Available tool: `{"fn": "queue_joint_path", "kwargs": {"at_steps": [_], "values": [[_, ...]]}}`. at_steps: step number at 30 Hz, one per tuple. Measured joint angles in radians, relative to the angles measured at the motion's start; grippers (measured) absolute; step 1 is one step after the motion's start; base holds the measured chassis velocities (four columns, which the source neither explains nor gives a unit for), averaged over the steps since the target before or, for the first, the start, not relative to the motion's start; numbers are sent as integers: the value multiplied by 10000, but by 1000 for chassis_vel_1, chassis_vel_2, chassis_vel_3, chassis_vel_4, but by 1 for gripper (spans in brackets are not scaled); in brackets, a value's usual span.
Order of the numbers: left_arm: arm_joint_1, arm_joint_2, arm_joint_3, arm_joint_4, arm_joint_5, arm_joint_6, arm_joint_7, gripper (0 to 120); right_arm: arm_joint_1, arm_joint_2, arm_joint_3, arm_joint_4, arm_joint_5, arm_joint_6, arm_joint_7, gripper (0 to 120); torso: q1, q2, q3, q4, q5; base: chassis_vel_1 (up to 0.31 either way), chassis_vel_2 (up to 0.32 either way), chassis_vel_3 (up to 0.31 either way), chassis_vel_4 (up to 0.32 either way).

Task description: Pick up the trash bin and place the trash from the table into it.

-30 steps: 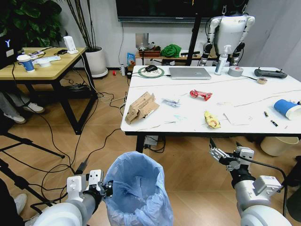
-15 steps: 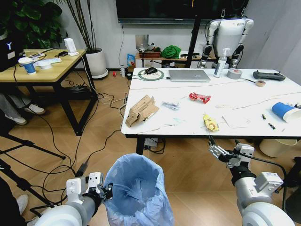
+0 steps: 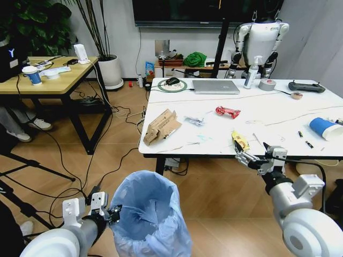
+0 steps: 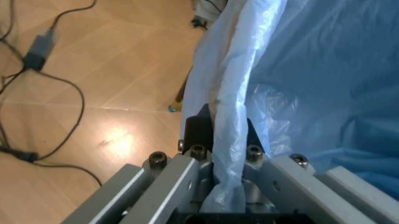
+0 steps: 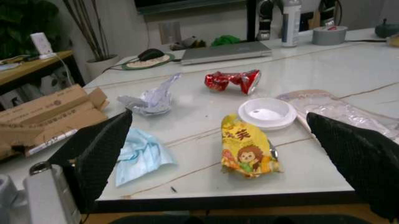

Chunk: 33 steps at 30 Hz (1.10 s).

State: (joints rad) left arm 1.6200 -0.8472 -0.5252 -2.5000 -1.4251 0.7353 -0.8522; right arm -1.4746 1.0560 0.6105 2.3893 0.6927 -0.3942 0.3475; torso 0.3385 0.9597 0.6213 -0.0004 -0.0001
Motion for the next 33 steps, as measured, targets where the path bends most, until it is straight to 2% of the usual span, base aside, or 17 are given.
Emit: {"fn": "queue_joint_path", "kwargs": {"at_steps": [6, 12, 15, 17, 18, 22, 24, 25, 28, 32, 33], "values": [[113, 155, -164, 0, -127, 0, -28, 0, 1084, -550, -569, -624, 790, -295, 237, 100, -11, -24, -13, 8, 2, 0, 0, 0, 0], [423, 79, -196, 0, -86, 1, -60, 0, 2623, -1076, -1588, -1327, 1605, -450, 302, 100, -19, -42, -23, 6, 2, 0, 0, 0, 0], [557, -12, -194, 1, -2, 0, -58, 0, 3748, -1191, -2527, -1738, 2034, -574, 684, 100, -24, -50, -28, 6, 0, 0, 0, 0, 0], [588, -18, -186, 0, 106, 0, -53, 0, 4601, -1182, -3427, -2058, 2565, -779, 1288, 100, -25, -55, -31, 8, -1, 0, 0, 0, 0], [588, -18, -186, 0, 106, 0, -53, 0, 4601, -1182, -3427, -2058, 2565, -779, 1288, 100, -25, -55, -31, 8, -1, 0, 0, 0, 0], [576, 5, -218, 0, 152, 0, -35, 0, 6192, -1008, -5286, -2882, 3571, -1273, 2556, 100, -28, -65, -35, 8, -2, 0, 0, 0, 0], [575, 8, -225, 0, 152, 1, -35, 0, 6382, -975, -5513, -3016, 3715, -1342, 2715, 100, -29, -66, -36, 8, -1, 0, 0, 0, 0], [568, 17, -237, 0, 151, 1, -35, 0, 6859, -875, -6008, -3383, 4040, -1480, 3132, 100, -30, -69, -37, 8, 0, 0, 0, 0, 0], [547, 34, -264, 0, 139, 0, -35, 0, 7590, -693, -6597, -3899, 4770, -1720, 3887, 100, -32, -74, -40, 7, -1, 0, 0, 0, 0], [525, 35, -267, 0, 127, 1, -35, 0, 7908, -625, -6751, -4134, 5200, -1801, 4250, 100, -35, -76, -43, 7, -2, 0, 0, 0, 0], [500, -17, -235, 0, 122, 1, -35, 0, 8010, -647, -6792, -4340, 5262, -1811, 4322, 95, -36, -79, -45, 6, -1, 0, 0, 0, 0]]}}
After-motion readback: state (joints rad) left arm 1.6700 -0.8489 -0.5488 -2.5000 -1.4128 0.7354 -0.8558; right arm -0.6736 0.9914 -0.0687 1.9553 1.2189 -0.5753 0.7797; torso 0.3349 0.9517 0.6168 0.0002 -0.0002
